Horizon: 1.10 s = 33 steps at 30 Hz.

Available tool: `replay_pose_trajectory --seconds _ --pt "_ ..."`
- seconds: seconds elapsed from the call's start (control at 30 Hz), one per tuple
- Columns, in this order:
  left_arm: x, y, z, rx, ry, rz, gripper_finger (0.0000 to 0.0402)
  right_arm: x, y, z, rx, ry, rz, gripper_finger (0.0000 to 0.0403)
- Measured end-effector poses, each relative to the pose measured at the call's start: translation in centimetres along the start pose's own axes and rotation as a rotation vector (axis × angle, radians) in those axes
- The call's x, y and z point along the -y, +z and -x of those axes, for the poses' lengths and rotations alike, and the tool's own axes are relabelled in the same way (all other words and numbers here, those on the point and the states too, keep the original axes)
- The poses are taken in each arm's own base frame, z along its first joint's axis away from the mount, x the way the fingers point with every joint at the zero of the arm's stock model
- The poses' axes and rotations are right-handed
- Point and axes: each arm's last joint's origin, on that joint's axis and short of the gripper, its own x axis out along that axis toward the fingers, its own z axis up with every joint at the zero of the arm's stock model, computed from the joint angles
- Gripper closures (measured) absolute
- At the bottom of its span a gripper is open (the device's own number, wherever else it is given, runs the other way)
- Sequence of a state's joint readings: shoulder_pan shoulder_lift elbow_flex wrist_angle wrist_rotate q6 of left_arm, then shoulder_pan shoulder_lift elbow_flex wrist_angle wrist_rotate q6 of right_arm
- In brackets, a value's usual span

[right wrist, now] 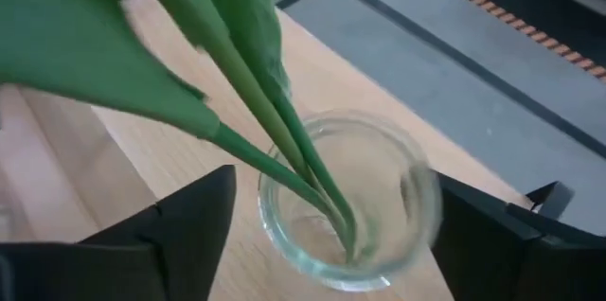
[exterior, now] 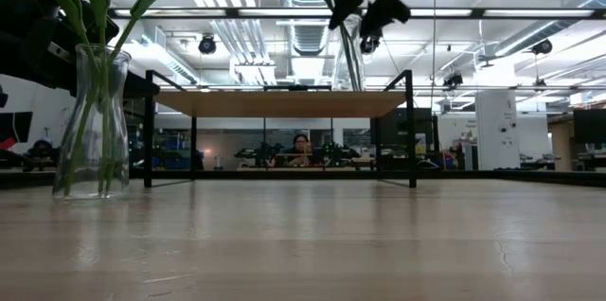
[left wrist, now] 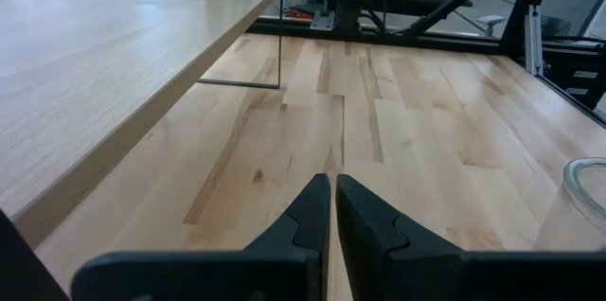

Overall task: Pick and place flowers into a vace then onto a shelf
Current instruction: Put the right transparent flower vase with the flowers on the shelf, then put the transparent flower vase with the flowers on the shelf

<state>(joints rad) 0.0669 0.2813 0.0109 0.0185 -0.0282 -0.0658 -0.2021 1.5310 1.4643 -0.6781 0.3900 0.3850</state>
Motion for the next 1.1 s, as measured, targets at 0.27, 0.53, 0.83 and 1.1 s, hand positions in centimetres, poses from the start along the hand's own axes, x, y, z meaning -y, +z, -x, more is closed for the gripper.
replay_pose_trajectory --seconds 0.27,0.53,0.83,1.1 --pt "0.0 0.0 0.0 0.000 0.000 0.000 0.0396 -0.3 -0.9 5.6 0.024 0.081 0.069 0.0077" --pt "0.0 0.0 0.0 0.001 0.000 0.000 0.0396 -4.7 -10.2 9.5 0.082 0.278 0.366 0.0078" --pt "0.0 0.0 0.0 0.001 0.000 0.000 0.0396 -6.3 -20.0 10.5 0.380 0.739 0.406 0.0078" --pt "0.0 0.0 0.0 0.001 0.000 0.000 0.0396 -4.4 -21.9 6.9 0.477 0.894 0.507 0.0078"
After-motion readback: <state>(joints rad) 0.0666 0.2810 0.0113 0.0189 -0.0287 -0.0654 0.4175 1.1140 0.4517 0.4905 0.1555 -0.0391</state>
